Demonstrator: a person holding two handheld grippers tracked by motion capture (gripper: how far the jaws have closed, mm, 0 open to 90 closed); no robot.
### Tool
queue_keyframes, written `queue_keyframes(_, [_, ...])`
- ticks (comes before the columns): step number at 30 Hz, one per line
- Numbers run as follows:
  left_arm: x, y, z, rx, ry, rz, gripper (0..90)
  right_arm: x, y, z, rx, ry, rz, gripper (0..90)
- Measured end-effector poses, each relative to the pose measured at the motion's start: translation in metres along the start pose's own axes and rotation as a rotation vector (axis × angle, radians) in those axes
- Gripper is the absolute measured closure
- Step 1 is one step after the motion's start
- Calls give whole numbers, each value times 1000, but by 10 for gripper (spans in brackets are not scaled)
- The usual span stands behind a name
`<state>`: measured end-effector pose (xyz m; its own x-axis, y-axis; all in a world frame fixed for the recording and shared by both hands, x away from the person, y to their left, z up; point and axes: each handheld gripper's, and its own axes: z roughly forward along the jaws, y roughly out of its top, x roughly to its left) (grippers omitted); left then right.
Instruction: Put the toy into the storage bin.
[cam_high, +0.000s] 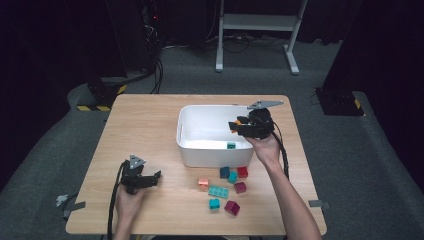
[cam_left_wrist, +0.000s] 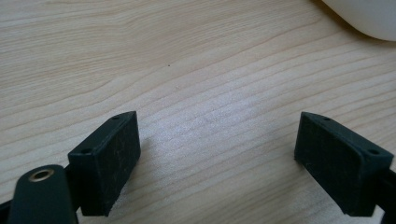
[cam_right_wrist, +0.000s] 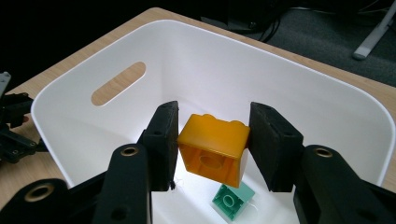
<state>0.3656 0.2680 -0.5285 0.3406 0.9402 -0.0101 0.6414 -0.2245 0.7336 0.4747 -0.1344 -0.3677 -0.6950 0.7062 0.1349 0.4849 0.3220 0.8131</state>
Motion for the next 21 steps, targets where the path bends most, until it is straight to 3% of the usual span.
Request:
queue_keyframes(6, [0,0,0,0,0,0,144,-1,0,9,18,-5,0,533])
queue_keyframes(12, [0,0,0,0,0,-2,145,-1,1,14,31,2,-2,428])
queue_keyframes(21, [0,0,0,0,0,-1,144,0,-7,-2,-16,8,7,366])
